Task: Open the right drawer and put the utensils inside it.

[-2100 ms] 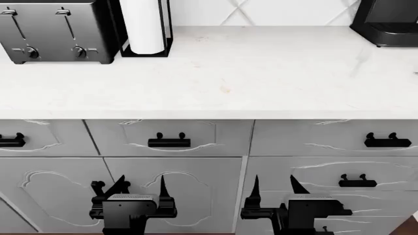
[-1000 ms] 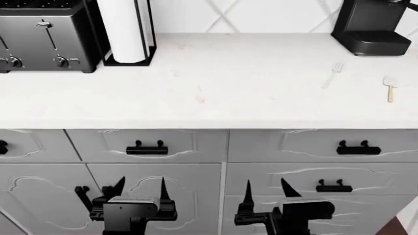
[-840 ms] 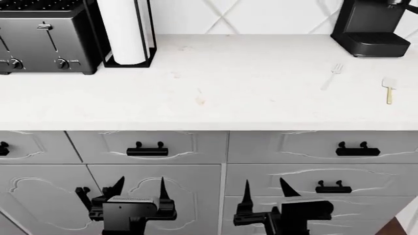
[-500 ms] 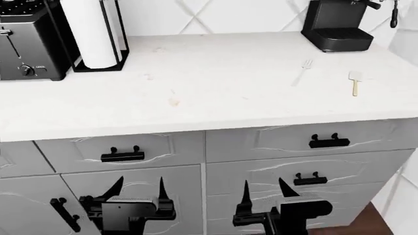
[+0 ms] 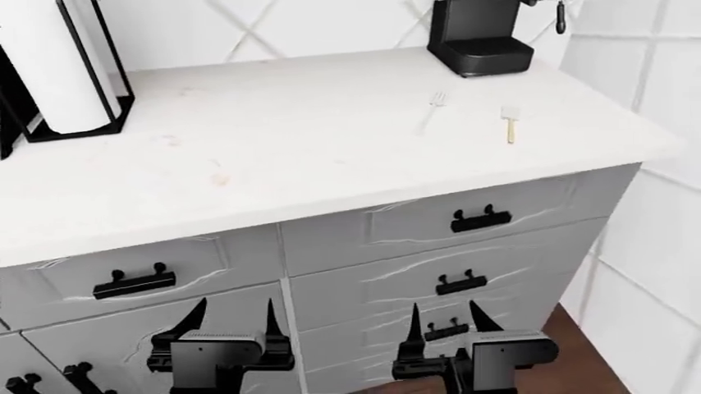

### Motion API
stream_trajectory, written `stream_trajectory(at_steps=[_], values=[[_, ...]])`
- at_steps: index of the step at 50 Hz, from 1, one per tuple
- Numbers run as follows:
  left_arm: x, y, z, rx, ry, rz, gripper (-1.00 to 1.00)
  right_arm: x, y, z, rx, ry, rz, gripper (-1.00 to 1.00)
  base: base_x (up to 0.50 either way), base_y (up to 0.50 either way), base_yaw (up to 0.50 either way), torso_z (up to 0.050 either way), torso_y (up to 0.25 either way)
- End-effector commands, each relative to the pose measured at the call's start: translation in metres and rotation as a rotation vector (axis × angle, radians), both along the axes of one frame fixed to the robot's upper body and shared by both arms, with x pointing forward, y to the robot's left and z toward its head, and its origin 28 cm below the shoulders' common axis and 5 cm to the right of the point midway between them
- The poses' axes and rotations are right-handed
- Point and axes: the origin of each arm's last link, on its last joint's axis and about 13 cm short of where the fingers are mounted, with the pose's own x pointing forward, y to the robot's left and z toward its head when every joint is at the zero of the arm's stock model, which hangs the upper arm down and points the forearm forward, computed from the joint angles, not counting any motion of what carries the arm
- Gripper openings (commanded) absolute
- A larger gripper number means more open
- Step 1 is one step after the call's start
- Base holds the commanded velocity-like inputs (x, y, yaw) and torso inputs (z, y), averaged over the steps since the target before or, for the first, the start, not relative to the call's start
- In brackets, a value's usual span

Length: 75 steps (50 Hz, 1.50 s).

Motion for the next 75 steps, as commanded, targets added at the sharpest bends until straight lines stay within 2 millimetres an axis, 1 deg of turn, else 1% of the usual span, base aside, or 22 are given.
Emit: stream_trajectory(at_steps=[1, 9, 23, 42, 48, 51, 75], values=[[0.0, 0.0, 0.0, 0.008, -0.002, 0.001, 1.0, 0.001, 0.0, 0.0, 0.004, 0.004, -0.004, 1.0, 0.0, 0.0, -0.5, 0.05, 0.0], [0.002, 0.0, 0.002, 0.011, -0.004, 0.001, 1.0, 0.003, -0.001, 0.001, 0.003, 0.0, -0.013, 1.0, 0.0, 0.0, -0.5, 0.05, 0.0], [0.001, 0.0, -0.002, 0.005, 0.006, 0.003, 1.0, 0.001, -0.001, -0.005, 0.009, 0.012, -0.022, 1.0, 0.0, 0.0, -0.5, 0.05, 0.0], [0.003, 0.0, 0.001, 0.014, 0.0, -0.001, 1.0, 0.003, -0.003, 0.0, 0.015, 0.001, -0.03, 1.0, 0.0, 0.0, -0.5, 0.05, 0.0], [0.001, -0.001, -0.002, 0.012, 0.008, -0.001, 1.0, 0.003, -0.002, -0.001, 0.014, 0.006, -0.027, 1.0, 0.0, 0.0, -0.5, 0.05, 0.0], [0.002, 0.001, 0.0, 0.008, -0.001, 0.005, 1.0, 0.003, -0.002, -0.003, 0.013, 0.011, -0.024, 1.0, 0.0, 0.0, -0.5, 0.05, 0.0], [0.0, 0.0, -0.002, 0.013, 0.008, 0.001, 1.0, 0.002, -0.002, -0.01, 0.022, 0.024, -0.03, 1.0, 0.0, 0.0, -0.5, 0.05, 0.0]])
